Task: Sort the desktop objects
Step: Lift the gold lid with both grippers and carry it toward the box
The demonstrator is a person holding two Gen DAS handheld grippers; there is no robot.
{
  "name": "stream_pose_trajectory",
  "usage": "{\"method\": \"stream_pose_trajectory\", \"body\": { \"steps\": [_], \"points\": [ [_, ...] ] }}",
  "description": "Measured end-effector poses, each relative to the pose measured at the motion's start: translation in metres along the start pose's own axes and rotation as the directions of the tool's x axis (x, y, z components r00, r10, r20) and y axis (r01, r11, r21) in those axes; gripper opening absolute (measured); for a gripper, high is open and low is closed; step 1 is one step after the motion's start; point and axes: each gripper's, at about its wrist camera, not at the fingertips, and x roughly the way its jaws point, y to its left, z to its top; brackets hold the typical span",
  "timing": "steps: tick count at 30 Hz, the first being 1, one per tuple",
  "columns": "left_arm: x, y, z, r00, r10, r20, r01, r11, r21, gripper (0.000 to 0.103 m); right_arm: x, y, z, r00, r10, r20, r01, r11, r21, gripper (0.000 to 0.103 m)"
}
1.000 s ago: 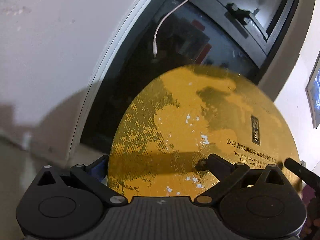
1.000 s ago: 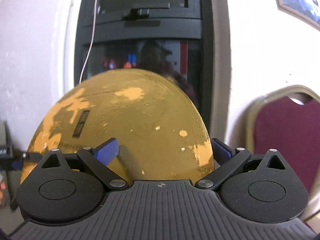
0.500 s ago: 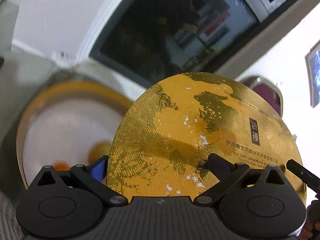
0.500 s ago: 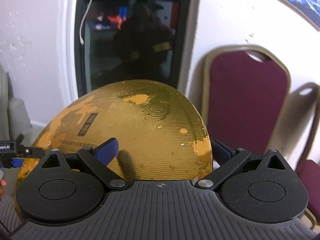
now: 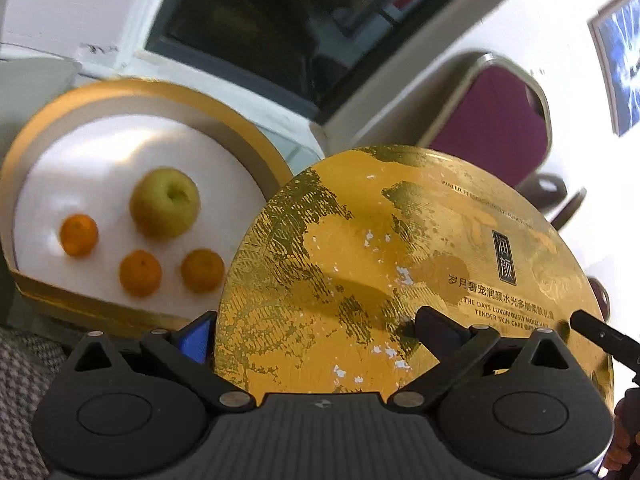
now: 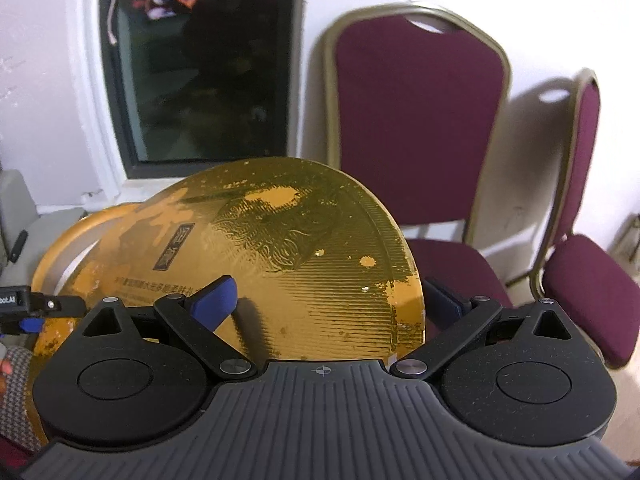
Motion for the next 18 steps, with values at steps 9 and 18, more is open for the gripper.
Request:
{"method": "stream_pose_trajectory", "body": {
  "steps": [9,18],
  "points": [
    [0.005,-0.013,-0.015,0.999,-0.007,-0.047,0.008,1.0,0.026,0.101,-0.008,-0.021,-0.016,0.999,-0.048,-0.011,0.049,0.998,0.031,0.1],
    [0.002,-0.006,-0.014,0.999,0.009,-0.036,-0.008,1.0,0.02,0.101,0.001,-0.016,-0.013,0.999,-0.034,-0.003,0.035,0.999,0.029,0.1]
  ]
}}
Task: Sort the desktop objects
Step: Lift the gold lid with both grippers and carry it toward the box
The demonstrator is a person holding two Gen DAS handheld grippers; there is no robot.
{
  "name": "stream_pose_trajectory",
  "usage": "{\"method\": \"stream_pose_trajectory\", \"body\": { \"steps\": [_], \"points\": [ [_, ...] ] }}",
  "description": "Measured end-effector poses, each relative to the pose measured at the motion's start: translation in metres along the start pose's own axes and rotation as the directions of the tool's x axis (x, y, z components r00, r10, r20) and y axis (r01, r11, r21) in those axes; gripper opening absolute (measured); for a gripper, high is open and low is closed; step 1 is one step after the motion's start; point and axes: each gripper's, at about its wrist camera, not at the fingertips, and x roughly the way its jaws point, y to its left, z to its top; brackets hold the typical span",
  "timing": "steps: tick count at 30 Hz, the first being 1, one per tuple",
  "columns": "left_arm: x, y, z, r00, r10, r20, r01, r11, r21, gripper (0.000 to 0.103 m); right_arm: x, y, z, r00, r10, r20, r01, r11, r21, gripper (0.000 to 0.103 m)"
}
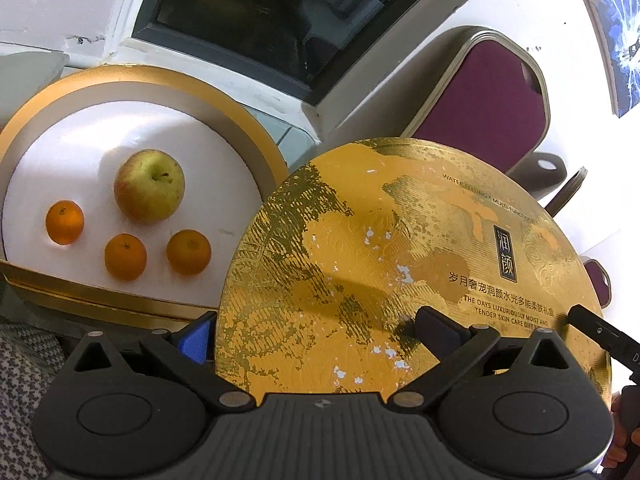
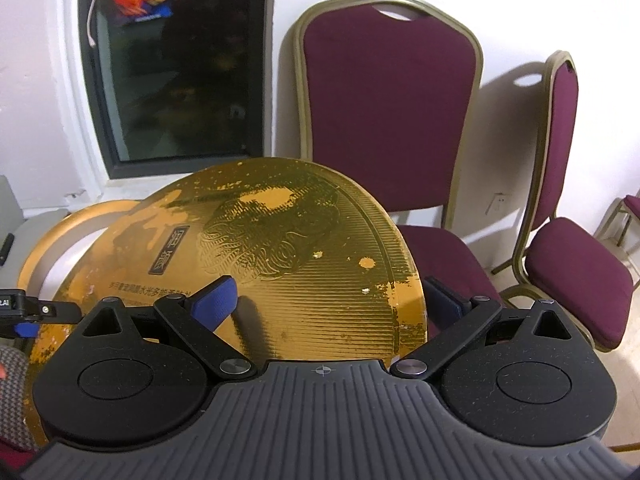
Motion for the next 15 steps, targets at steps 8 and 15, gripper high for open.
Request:
{"method": "stream_pose_trajectory", "body": {
  "steps": [8,15],
  "points": [
    [-0.012,0.015,0.015,0.998,0.04,0.054,-0.04,0.999,0.001,0.101,0.019,0.014,0.009,0.999,0.043,0.029,-0.044,0.999,0.002,0.1],
    [-0.037,0.039,0.042,0.979,0.142,0.149,-0.146,0.989,0.014,0.101,0.055,0.05,0.016,0.985,0.147,0.093,-0.15,0.988,0.026,0.1]
  ]
}}
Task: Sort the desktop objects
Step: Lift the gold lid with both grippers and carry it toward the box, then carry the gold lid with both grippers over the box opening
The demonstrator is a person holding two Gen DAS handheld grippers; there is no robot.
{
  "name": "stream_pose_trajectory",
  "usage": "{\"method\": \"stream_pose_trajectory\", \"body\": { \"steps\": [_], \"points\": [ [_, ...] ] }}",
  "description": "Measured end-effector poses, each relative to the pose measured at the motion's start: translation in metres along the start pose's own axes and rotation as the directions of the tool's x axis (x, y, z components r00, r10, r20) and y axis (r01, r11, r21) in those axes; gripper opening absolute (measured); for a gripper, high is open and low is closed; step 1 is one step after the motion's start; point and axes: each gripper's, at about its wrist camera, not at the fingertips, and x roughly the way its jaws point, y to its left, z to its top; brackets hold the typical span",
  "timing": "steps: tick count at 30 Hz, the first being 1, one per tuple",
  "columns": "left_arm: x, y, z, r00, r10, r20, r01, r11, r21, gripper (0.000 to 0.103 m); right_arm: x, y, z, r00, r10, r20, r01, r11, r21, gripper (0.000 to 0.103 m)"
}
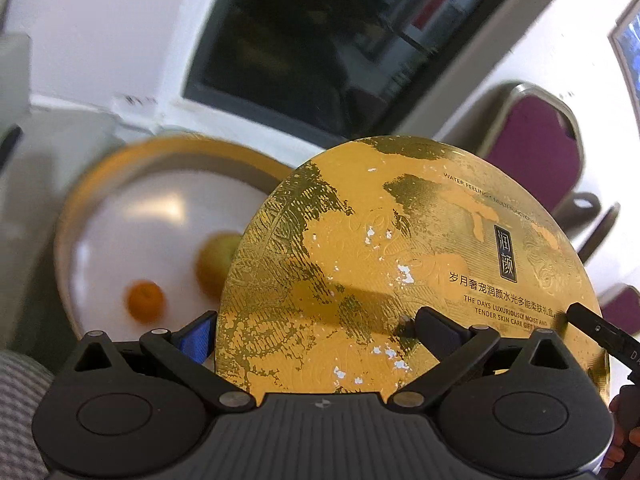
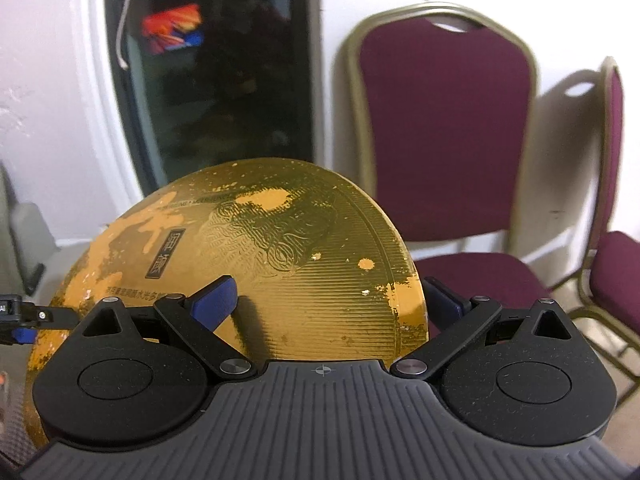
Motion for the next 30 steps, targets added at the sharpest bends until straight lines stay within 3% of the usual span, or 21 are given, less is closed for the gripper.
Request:
{"method": "stream_pose_trajectory", "body": {
  "steps": [6,13,24,30],
  "points": [
    [-0.019,0.025,0.024,0.992,0.103,0.079,-0.103,0.995,0.0,0.101,0.043,0.037,0.006,0.992,0.119,0.051,-0.121,0.992,0.032,0.1],
    [-0.028,0.058,0.046,0.982,0.161,0.104,-0.158,0.987,-0.04,0.101,0.08,0.08,0.022,0.975,0.213,0.064,-0.214,0.977,0.013,0.1],
    [-0.029,0.081,0.082,0.964,0.23,0.13,-0.227,0.973,-0.036,0.101,0.084,0.091,0.039,0.962,0.271,0.029,-0.271,0.963,-0.01,0.1],
    [-0.02,0.082,0.092,0.965,0.237,0.111,-0.234,0.972,-0.041,0.101,0.09,0.096,0.042,0.963,0.271,0.001,-0.271,0.963,-0.002,0.1]
  ]
}}
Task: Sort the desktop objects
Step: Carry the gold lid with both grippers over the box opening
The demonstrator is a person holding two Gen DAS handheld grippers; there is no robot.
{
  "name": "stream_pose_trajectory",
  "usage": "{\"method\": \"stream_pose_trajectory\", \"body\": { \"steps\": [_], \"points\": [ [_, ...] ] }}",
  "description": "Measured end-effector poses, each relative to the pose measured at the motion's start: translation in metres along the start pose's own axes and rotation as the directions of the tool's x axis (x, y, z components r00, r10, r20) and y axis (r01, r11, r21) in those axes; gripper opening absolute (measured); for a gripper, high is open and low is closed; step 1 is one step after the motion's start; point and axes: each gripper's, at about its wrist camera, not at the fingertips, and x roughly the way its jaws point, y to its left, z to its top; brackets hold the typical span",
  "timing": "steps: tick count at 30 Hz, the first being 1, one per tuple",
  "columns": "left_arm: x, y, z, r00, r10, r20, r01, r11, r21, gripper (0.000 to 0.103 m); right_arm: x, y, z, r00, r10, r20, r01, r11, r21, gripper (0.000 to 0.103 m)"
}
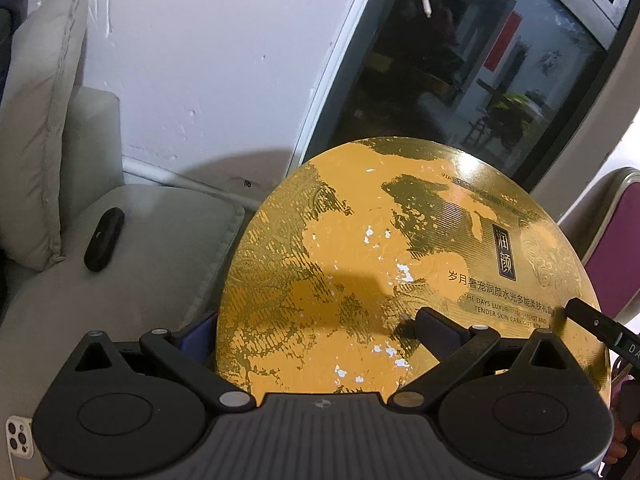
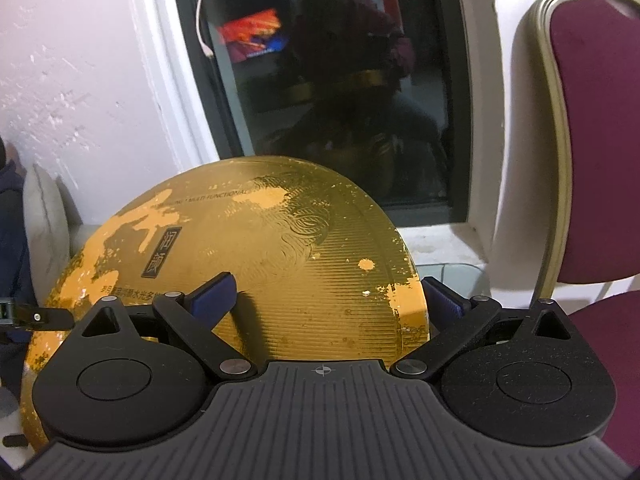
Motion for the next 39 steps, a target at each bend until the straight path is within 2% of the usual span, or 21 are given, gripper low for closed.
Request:
{"method": "stream_pose_trajectory", "body": {
  "steps": [5,20,39],
  "points": [
    [0.018,0.006,-0.006,1.0,0.011,-0.027,-0.011,1.0,-0.007,0.101,0.002,-0.001,-0.007,0.999,-0.008,-0.036,0.008,1.0,0.005,0.1],
    [0.069,0.019,-0.024,0.994,0.046,-0.096,-0.047,0.999,-0.013,0.101,0.045,-0.024,-0.039,0.993,-0.004,-0.122,0.009,0.999,0.04,0.1],
    [0.097,0.019,-0.029,0.987,0.084,-0.14,-0.086,0.996,-0.006,0.101,0.067,-0.031,-0.052,0.981,0.004,-0.194,0.008,0.998,0.065,0.1]
  ]
}}
